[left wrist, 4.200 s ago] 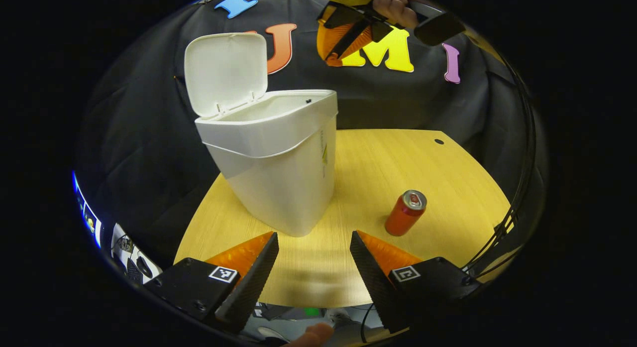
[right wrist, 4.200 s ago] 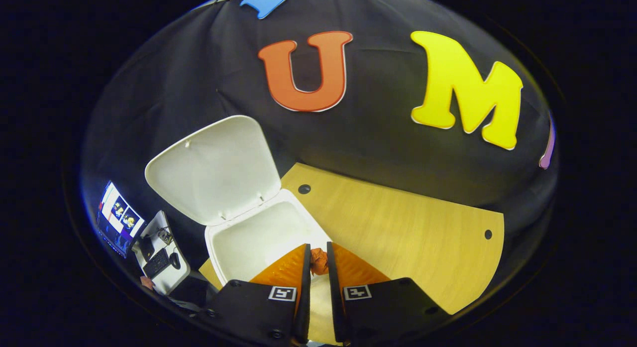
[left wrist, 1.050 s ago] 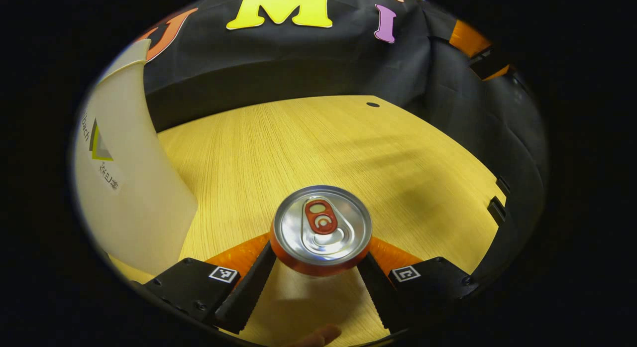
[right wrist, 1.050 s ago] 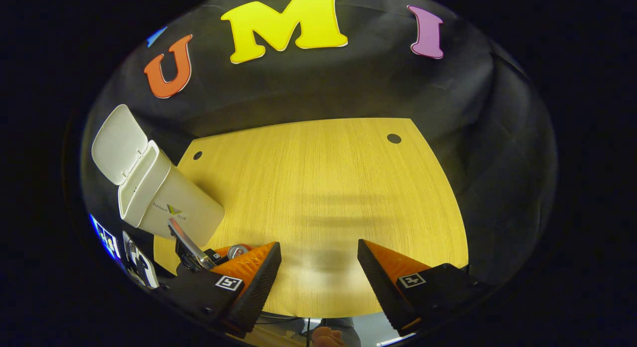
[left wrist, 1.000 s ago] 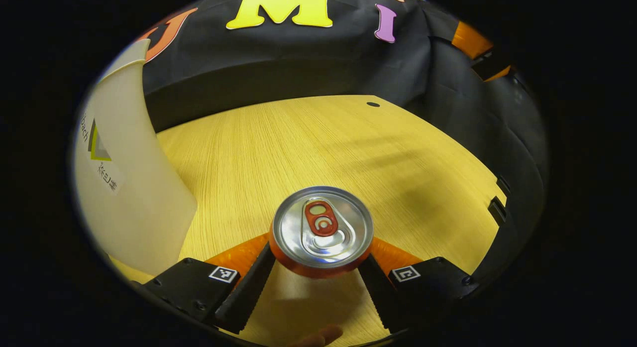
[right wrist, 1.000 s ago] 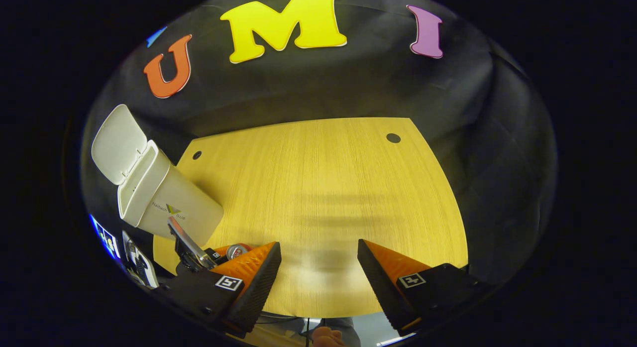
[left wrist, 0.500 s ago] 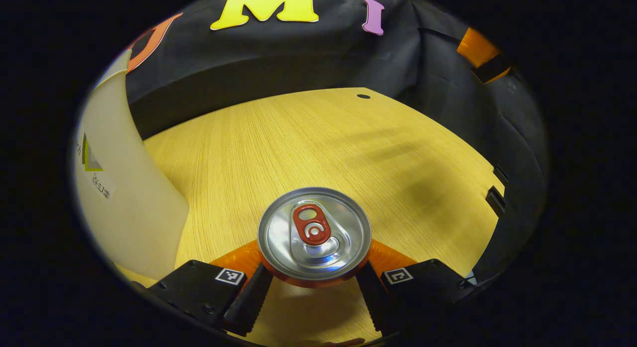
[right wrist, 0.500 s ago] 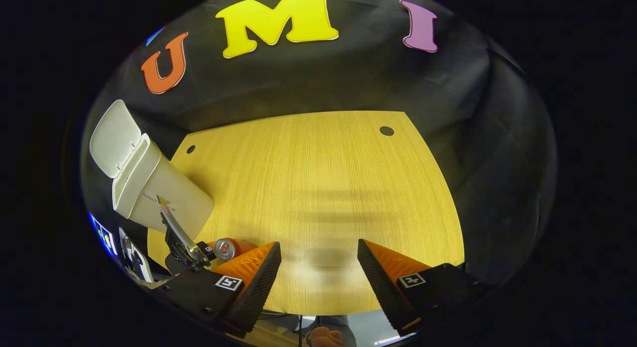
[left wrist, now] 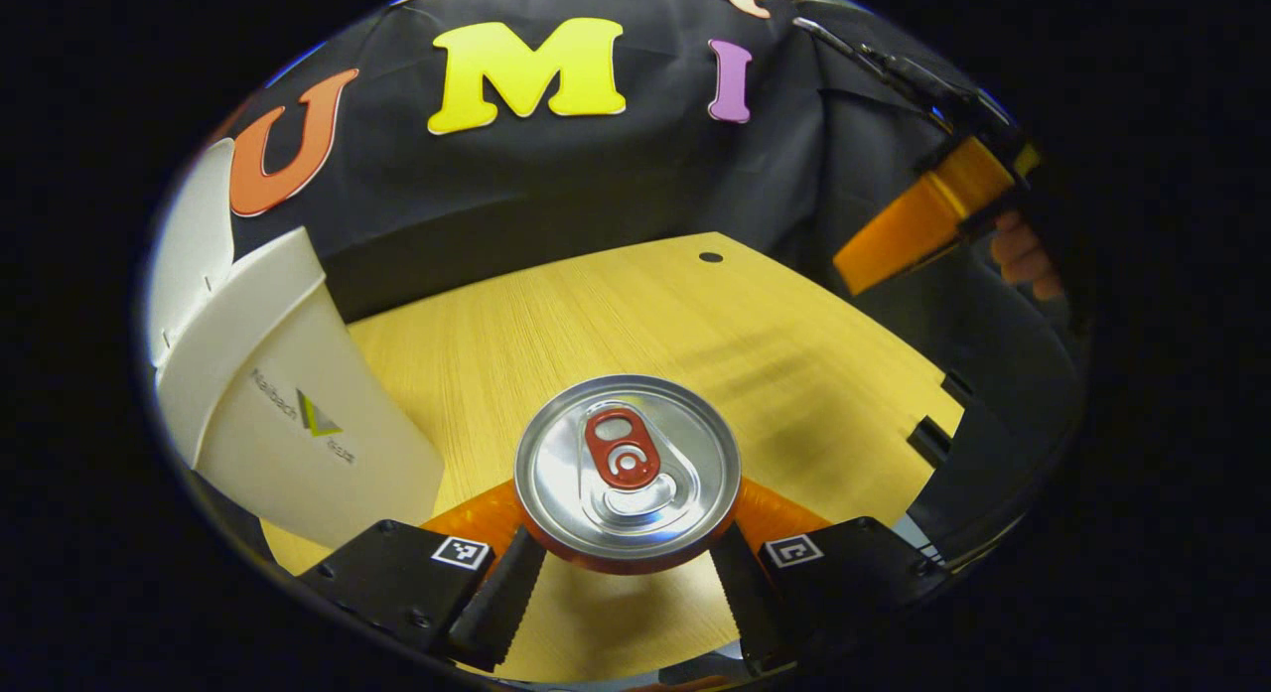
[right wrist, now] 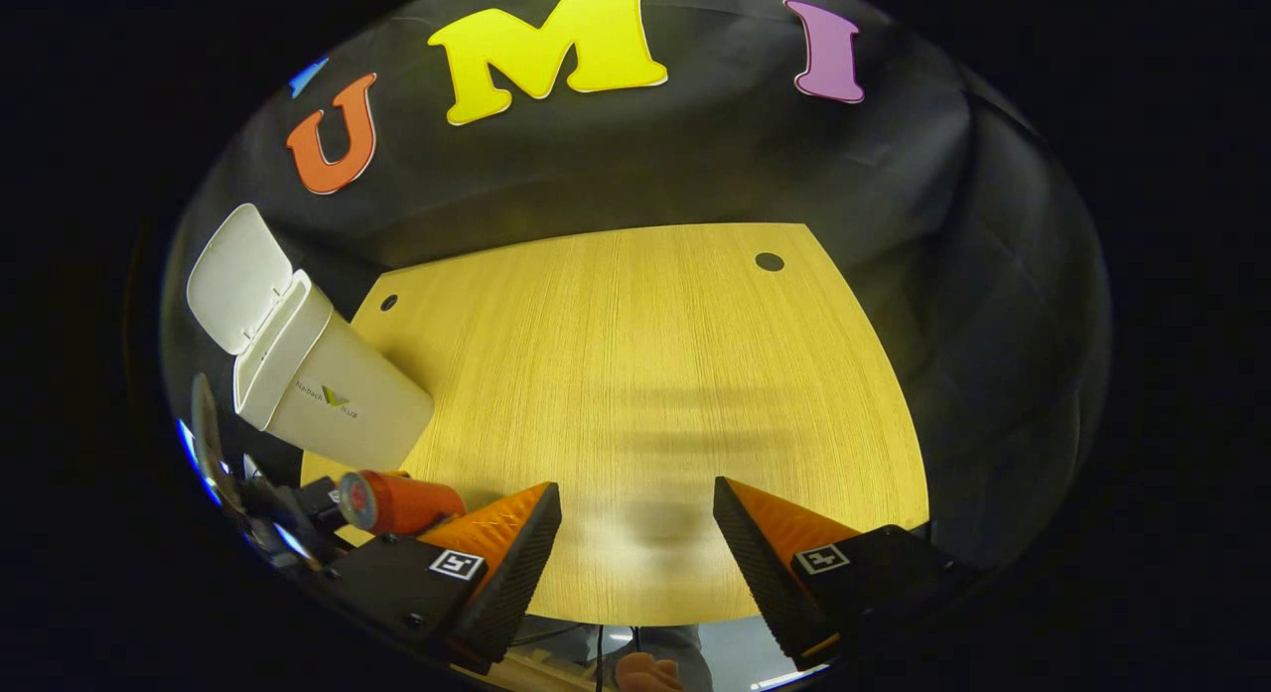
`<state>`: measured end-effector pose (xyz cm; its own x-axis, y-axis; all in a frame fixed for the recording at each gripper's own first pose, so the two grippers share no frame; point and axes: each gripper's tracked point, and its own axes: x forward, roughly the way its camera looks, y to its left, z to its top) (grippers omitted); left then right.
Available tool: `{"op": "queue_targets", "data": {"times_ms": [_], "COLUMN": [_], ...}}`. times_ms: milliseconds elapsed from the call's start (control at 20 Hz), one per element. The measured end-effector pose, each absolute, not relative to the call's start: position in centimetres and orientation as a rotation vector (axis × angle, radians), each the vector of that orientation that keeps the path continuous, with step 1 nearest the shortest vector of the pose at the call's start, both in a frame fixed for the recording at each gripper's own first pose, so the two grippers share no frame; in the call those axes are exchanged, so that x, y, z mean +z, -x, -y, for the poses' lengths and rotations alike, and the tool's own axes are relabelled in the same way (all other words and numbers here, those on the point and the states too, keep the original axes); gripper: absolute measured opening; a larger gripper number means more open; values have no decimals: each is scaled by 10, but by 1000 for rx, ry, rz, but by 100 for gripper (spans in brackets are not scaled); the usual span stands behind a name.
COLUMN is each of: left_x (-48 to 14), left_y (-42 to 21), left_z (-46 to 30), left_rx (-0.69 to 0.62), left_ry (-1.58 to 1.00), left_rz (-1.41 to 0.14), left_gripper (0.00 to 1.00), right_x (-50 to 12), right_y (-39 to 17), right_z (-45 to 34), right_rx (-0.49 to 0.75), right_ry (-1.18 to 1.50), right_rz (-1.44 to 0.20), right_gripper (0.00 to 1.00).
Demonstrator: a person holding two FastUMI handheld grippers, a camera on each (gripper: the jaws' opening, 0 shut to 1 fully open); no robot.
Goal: Press the lid of the desktop garbage bin to open it, pick up the crumpled paper on the desktop and throw it into the bin, then pick up the pop can on the desktop and drop it into the bin, and finally close the garbage bin lid.
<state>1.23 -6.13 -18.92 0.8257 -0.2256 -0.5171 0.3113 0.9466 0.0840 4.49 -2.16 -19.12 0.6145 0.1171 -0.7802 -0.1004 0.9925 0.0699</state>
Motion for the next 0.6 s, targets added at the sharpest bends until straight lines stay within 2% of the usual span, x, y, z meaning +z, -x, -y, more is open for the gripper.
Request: {"op": "queue_targets", "data": {"times_ms": [250, 300, 600], "left_x": [-127, -113, -51], "left_y": [3, 8, 24], "left_z": [22, 9, -73], "left_rx": [-152, -114, 57], "left_ry": [-91, -92, -23], "left_rz": [-517, -508, -416], "left_gripper": [85, 85, 85], "right_x": [-199, -199, -198], "right_y": [-36, -36, -33], "right_z": [11, 7, -37], "right_rx": [163, 173, 270], "right_ry": [-3, 5, 50], "right_rz": [-917, -918, -898], "right_gripper": [97, 94, 97]}}
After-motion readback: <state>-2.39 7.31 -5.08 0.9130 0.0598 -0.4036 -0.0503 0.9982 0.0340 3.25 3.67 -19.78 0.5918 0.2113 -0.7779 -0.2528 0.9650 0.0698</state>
